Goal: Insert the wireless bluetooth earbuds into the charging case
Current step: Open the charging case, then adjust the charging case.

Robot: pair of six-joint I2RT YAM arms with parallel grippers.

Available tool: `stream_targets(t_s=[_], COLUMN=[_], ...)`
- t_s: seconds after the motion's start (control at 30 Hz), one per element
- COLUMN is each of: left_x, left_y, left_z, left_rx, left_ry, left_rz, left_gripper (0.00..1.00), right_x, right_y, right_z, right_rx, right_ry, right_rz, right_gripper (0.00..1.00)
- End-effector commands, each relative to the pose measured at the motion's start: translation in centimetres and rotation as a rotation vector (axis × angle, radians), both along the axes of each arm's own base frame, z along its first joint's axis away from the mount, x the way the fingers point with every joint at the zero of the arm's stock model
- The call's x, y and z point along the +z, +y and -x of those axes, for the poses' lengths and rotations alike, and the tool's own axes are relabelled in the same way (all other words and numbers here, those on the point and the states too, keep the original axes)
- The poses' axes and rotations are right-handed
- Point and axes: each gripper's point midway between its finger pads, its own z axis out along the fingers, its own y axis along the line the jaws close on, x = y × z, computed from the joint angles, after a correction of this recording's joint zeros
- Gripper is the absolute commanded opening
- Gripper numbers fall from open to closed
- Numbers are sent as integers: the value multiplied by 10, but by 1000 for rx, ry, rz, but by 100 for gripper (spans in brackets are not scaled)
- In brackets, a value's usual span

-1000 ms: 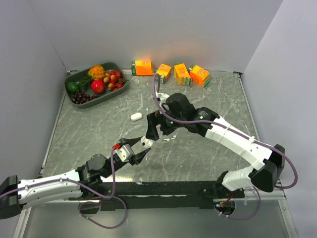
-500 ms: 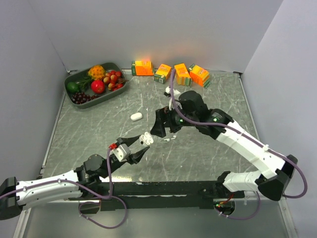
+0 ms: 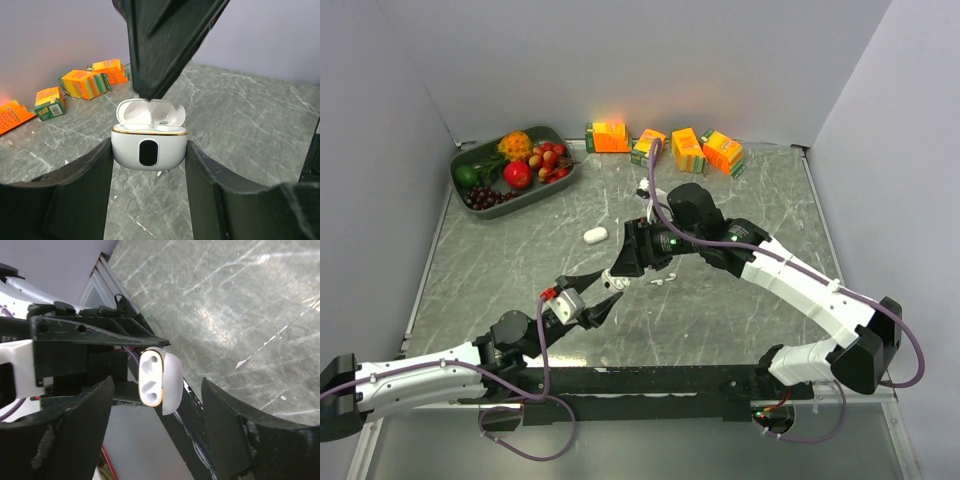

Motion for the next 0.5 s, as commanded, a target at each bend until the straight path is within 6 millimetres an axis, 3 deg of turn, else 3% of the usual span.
stream_targets(t_s=[0.0,0.3,0.47], left_x=[46,52,52], left_y=[3,7,8], left_z=[1,3,4], left_rx=[5,2,-3], left_ry=[-61,-60,-56], left_rz=[111,134,145], left_gripper=[1,1,1], right_x=[5,-4,-4], right_y=[6,7,6], right_z=[-3,-7,-9], right_rx=[11,3,-3], right_ry=[-4,3,-1], right_rz=[-32,-15,-17], right_gripper=[75,59,43])
